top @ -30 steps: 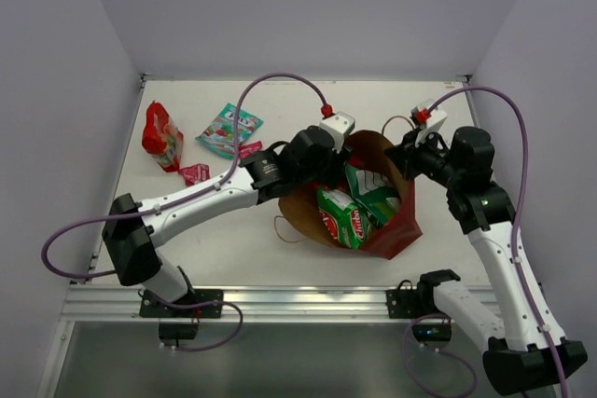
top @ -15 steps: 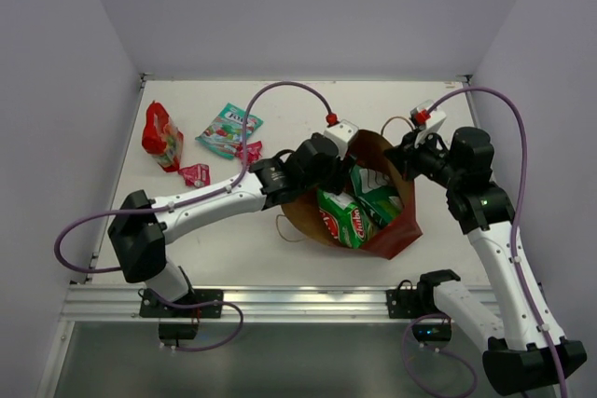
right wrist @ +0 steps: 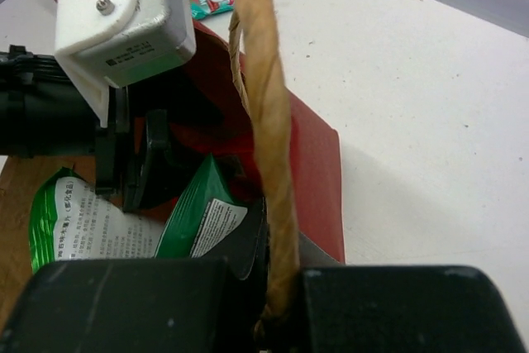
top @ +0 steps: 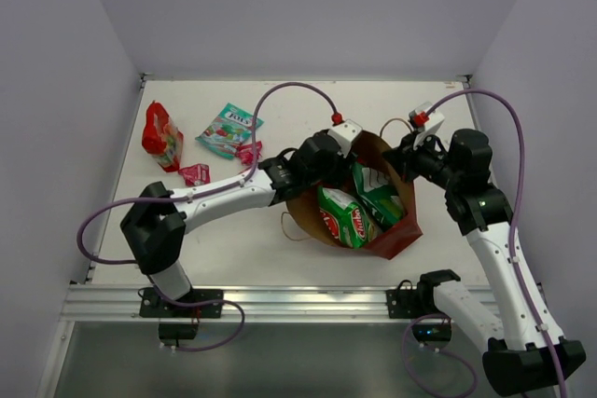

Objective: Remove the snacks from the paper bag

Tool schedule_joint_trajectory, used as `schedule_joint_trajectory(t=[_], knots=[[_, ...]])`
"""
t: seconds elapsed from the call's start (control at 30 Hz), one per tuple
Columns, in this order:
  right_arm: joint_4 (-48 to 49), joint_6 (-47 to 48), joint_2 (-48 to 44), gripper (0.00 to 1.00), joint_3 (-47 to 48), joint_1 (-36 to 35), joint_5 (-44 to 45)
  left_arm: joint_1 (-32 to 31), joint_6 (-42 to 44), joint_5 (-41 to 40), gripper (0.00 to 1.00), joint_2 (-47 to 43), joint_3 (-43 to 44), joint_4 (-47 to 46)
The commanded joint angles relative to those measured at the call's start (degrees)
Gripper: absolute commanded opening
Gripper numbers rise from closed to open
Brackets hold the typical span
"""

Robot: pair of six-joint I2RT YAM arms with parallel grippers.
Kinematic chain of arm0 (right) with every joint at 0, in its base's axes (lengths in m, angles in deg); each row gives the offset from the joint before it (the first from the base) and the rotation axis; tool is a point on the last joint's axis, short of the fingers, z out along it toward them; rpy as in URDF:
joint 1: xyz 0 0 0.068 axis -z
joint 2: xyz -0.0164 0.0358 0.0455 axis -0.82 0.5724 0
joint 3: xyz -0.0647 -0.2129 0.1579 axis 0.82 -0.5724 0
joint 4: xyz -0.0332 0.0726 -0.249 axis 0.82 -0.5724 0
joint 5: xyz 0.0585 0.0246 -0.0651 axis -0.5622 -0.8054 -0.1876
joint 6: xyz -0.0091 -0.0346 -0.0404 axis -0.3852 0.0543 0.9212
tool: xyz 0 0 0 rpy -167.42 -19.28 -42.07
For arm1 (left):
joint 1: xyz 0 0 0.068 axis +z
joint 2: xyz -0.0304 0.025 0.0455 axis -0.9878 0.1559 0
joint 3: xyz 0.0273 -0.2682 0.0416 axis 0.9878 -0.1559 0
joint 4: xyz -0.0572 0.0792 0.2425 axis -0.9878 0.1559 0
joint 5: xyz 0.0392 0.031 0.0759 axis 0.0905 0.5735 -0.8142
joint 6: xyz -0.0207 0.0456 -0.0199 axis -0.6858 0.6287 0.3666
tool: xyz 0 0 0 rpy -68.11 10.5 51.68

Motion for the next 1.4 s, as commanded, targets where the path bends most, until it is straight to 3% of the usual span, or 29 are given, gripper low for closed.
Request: schedule_joint_trajectory(t=[0.0,0.13,0.23,0.27,0.33,0.4,0.63,0.9,1.0,1.1,1.2,1.37], knots=[[7.7,0.2,-1.3,0.0,0.8,-0.1,-3.1,0.2,0.7,3.2,0.58,2.3,-0.5,-4.1],[7.9,0.3,-1.6,0.0,0.5,-0.1,-2.6,0.2,-0.1,4.0,0.49,3.4,-0.9,-4.0],[8.0,0.4,-1.9,0.0,0.2,-0.1,-2.0,0.3,-0.5,2.6,0.32,1.7,-1.6,-3.9],[8.1,0.4,-1.9,0.0,0.1,0.0,-1.7,0.3,-0.4,2.1,0.19,-0.1,-1.6,-3.8],[8.2,0.4,-2.0,0.0,0.1,-0.1,-1.1,0.4,0.1,0.7,0.06,-2.2,-1.3,-2.9],[8.3,0.2,-2.0,0.0,0.0,-0.1,0.2,0.5,0.7,0.0,0.0,-5.6,-0.6,-2.2],[8.3,-0.6,-2.2,0.0,-0.4,-0.1,5.2,0.6,3.0,0.9,0.0,-14.2,5.0,3.4],[7.8,-1.7,-2.1,0.0,-0.4,-0.1,14.1,0.6,1.7,6.7,0.0,-23.3,17.4,8.2],[7.5,-2.2,-2.4,0.0,-0.3,-0.1,18.8,0.7,1.9,0.5,0.0,-25.6,21.4,9.7],[7.3,-3.1,-3.1,0.0,-0.1,-0.1,24.2,2.3,4.7,-13.5,0.0,-24.2,26.2,14.3],[6.8,-3.2,-3.3,0.0,0.2,0.0,28.3,7.9,5.1,-14.4,0.0,-20.3,29.6,17.9],[6.3,-6.3,-4.0,0.0,-0.4,-0.1,28.7,13.4,7.0,-17.8,0.0,-16.5,28.2,14.5]])
